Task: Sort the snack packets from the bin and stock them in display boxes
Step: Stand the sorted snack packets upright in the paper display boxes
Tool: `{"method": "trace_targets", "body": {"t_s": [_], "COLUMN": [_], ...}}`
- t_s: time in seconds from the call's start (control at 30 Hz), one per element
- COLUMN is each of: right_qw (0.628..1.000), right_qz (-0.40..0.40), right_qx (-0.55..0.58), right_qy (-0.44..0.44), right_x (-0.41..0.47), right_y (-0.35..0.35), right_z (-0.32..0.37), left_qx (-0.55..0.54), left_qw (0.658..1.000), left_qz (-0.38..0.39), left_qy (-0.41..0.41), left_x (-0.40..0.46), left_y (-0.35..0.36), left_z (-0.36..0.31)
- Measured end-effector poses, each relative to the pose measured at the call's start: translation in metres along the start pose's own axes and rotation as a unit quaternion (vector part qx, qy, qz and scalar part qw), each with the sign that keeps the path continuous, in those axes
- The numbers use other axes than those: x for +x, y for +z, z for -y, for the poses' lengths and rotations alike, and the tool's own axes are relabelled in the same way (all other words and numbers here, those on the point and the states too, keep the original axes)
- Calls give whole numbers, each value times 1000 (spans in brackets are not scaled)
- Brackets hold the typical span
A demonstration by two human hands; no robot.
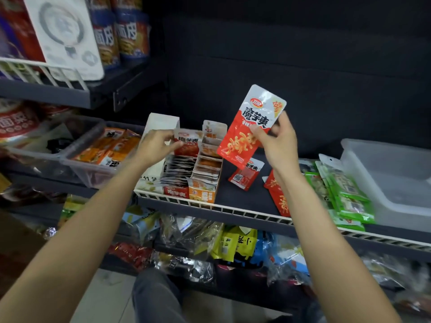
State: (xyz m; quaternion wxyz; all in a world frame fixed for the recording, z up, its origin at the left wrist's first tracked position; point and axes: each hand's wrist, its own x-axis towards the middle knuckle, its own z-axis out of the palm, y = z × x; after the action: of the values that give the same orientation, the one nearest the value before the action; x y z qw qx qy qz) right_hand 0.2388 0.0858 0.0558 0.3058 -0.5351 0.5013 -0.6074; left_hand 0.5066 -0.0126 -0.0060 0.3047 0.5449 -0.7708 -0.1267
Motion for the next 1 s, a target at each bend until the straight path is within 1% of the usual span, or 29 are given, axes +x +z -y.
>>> {"method": "trace_targets", "body": {"t_s": [0.07,0.2,0.3,0.37,0.47,0.63,0.7,0.73,0.8,0.87,0.9,1.0], "right_qw": [1000,999,999,998,995,977,955,938,891,862,859,873], "right_qz": [8,4,15,38,75,111,130,143,160,158,156,156], "right_qx": [5,27,46,32,-25,-144,-230,-279,-369,-393,-389,-375], "right_qy": [5,-17,-18,-25,-59,-110,-132,-148,-212,-279,-293,-269], "right_x": [3,15,28,34,41,46,46,46,47,49,50,48], "right_y": [8,29,55,75,101,123,126,127,129,135,137,140], "right_z": [1,5,6,6,0,-28,-37,-37,-36,-35,-36,-44], "left_qx": [85,118,199,208,202,250,259,261,262,249,243,235], "left_qw": [996,984,964,962,964,954,950,948,946,950,952,958], "left_qz": [20,-33,-9,0,-9,-92,-104,-109,-118,-120,-120,-115], "left_qy": [33,127,174,178,171,138,140,143,150,146,140,120], "left_x": [0,-14,-23,-23,-24,-37,-40,-41,-41,-42,-44,-49], "left_y": [3,-2,-2,-1,0,7,9,9,10,11,13,15], "left_z": [5,6,2,2,5,18,21,22,23,24,24,24]}}
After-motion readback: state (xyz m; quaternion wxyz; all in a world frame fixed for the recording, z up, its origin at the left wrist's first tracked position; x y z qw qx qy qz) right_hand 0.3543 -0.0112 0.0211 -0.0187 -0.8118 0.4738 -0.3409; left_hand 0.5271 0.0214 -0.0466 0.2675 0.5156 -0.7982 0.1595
